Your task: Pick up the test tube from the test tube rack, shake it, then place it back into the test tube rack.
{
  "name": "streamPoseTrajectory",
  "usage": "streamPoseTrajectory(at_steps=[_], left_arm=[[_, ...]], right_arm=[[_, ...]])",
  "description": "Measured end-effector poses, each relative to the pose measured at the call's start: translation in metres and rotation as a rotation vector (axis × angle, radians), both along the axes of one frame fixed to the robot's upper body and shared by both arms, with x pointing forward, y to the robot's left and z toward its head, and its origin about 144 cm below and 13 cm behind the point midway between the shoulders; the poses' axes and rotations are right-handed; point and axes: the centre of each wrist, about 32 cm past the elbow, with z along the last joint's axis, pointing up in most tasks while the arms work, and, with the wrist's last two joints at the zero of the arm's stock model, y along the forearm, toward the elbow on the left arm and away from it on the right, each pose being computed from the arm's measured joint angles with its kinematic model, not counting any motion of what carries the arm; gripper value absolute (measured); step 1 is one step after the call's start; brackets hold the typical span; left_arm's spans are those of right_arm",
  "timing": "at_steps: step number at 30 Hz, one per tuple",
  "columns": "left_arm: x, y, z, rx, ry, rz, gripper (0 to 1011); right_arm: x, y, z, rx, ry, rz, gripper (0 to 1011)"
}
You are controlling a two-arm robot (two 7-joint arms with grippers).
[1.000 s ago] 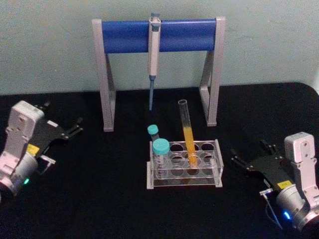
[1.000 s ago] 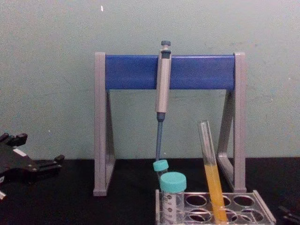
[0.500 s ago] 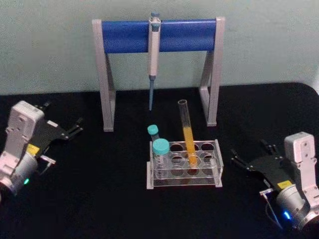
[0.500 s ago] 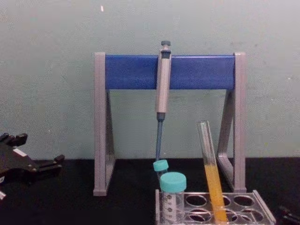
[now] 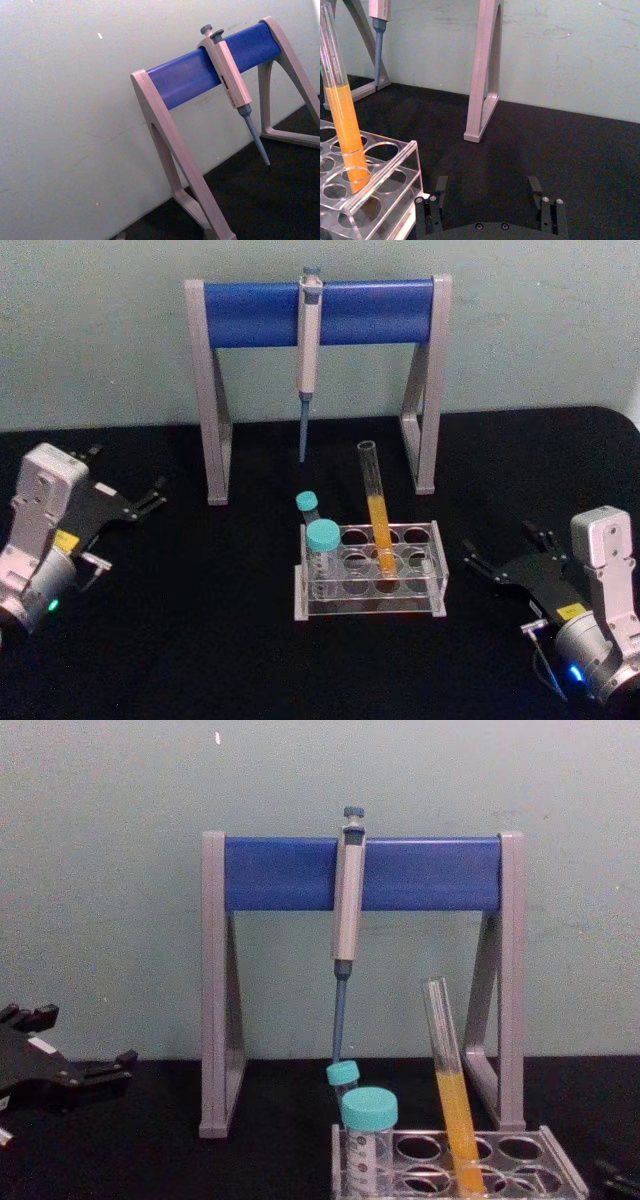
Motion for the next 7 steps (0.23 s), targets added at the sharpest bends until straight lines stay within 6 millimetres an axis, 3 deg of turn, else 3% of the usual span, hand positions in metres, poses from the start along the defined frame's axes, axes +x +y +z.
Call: streamPoseTrajectory(at_steps=[7], left_arm=[[0.0000, 0.0000, 0.0000, 0.000, 0.000, 0.000, 1001]], right_arm=[[0.0000, 0.0000, 0.0000, 0.000, 0.000, 0.000, 1000]])
